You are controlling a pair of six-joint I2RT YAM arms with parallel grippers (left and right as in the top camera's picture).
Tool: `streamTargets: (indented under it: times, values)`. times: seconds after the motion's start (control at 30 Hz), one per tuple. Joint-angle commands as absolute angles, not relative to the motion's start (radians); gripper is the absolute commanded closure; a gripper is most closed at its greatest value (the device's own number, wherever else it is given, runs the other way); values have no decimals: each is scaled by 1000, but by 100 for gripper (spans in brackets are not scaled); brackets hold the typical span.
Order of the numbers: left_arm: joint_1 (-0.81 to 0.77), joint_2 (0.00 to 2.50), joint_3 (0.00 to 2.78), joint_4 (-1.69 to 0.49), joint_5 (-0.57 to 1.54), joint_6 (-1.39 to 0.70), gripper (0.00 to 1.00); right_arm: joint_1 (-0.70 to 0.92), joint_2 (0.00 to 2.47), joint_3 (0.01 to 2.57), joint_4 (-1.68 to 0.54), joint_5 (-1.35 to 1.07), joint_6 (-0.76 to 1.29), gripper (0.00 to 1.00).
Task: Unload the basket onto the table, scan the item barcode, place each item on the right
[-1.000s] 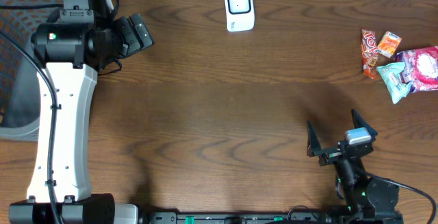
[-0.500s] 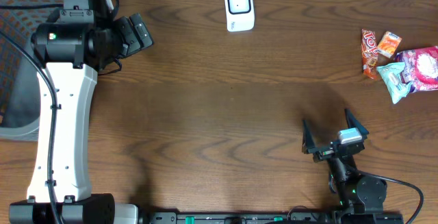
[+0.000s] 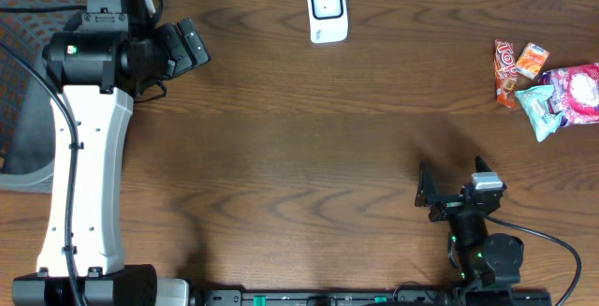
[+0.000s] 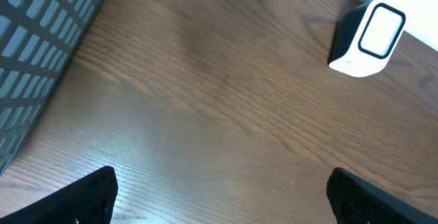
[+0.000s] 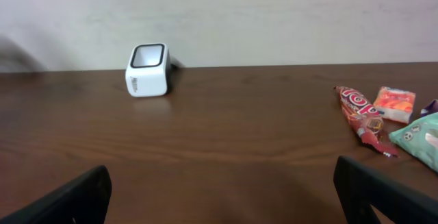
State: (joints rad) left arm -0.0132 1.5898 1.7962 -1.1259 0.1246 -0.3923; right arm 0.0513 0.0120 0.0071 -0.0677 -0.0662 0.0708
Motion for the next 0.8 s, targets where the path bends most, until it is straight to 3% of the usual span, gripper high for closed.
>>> streamTargets:
  times: [0.0,0.77]
  values:
    - [-9,1594,1797,-1129,118,-387,2,68,5,5,-75,-43,96,1]
    - [-9,1594,1797,-1129,118,-387,2,84,5,6,-75,-28,81,1]
